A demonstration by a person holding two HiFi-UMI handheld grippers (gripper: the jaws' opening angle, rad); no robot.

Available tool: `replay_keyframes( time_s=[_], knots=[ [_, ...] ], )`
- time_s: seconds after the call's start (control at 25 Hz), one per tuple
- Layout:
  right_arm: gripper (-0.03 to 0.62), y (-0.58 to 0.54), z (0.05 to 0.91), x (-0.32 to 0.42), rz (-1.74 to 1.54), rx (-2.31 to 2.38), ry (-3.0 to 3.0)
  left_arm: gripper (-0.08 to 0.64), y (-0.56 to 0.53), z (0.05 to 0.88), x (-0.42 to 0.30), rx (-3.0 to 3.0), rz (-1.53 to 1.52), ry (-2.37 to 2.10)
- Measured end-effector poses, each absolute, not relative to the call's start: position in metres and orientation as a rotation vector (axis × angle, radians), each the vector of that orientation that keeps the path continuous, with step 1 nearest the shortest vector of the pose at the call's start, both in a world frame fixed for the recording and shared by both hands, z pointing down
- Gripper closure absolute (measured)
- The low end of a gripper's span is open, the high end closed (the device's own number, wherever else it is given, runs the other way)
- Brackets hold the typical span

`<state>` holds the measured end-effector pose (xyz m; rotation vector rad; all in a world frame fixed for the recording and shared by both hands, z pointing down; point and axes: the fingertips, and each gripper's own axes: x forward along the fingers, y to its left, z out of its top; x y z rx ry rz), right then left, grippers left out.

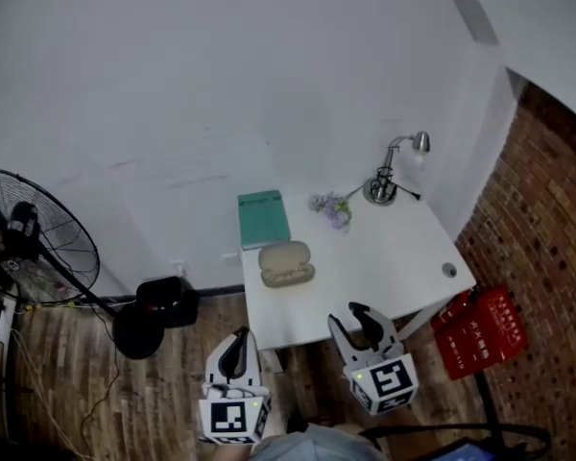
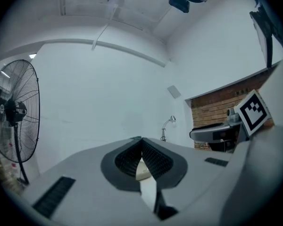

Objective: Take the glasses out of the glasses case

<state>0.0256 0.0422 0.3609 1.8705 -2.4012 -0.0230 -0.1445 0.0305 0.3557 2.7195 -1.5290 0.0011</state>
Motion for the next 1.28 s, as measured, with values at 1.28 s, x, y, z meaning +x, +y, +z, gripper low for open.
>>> replay_keyframes(
  time_s=[1.28],
  knots=[
    [0.425, -0.163, 0.393, 0.082, 0.102, 1.708, -2.526, 0.554, -0.153, 0.378, -0.084, 2.654, 0.171, -1.627]
  ],
)
